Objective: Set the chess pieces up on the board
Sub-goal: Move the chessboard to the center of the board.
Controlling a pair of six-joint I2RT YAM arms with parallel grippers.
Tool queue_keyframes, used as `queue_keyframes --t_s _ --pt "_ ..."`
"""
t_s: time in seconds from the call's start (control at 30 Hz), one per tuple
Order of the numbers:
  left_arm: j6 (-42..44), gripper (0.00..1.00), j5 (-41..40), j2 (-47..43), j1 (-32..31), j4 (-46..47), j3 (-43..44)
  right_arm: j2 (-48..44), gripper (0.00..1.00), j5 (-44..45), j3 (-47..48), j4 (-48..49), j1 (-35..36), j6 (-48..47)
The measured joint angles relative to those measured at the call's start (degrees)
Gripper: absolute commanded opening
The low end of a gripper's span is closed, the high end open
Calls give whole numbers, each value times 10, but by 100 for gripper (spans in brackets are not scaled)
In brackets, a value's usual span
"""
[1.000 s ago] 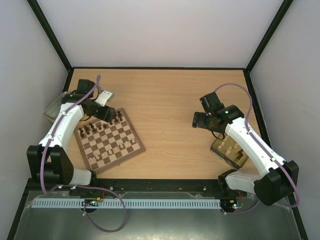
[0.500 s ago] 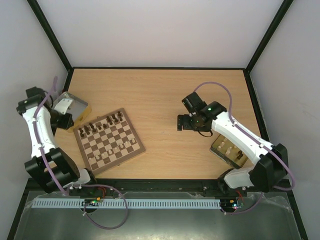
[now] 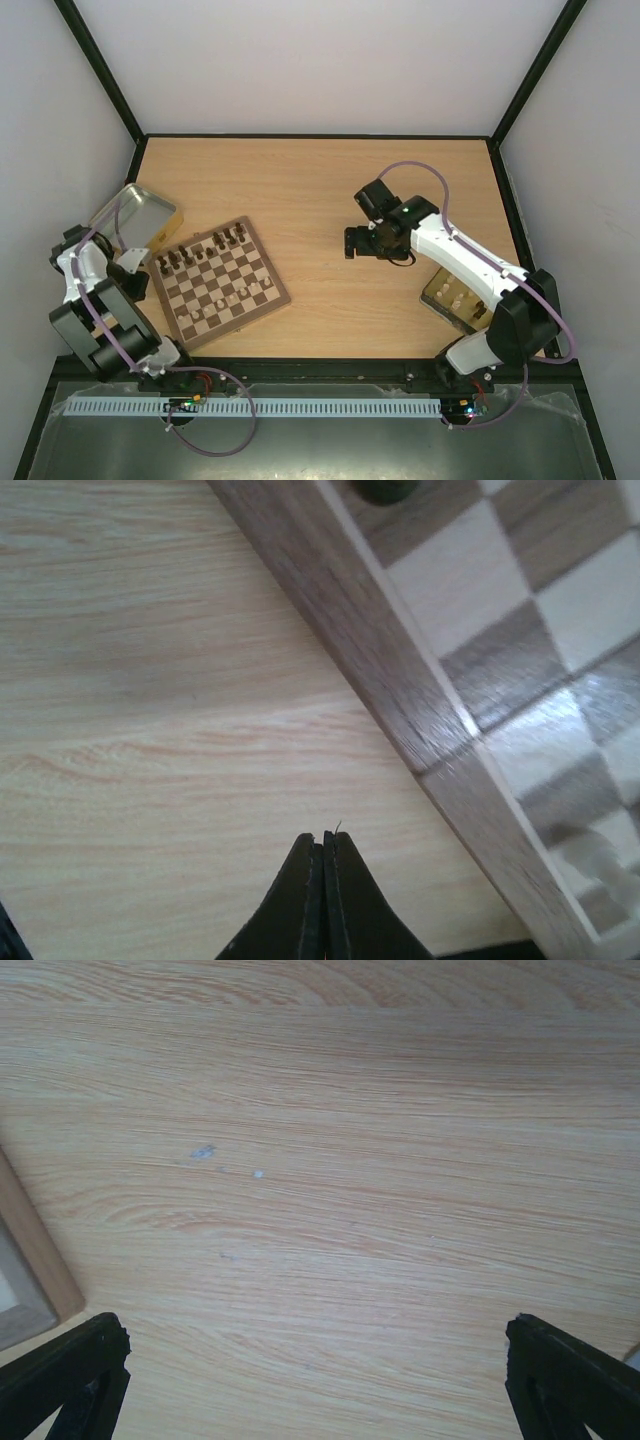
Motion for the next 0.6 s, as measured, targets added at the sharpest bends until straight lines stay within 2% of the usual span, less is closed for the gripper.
queue_keyframes --t_s 0.4,0.6 --pt "-65 2 -56 143 -32 179 -17 -32 98 -27 -31 21 0 41" --pt "-101 2 -75 174 -79 220 4 -53 98 -23 -38 24 0 55"
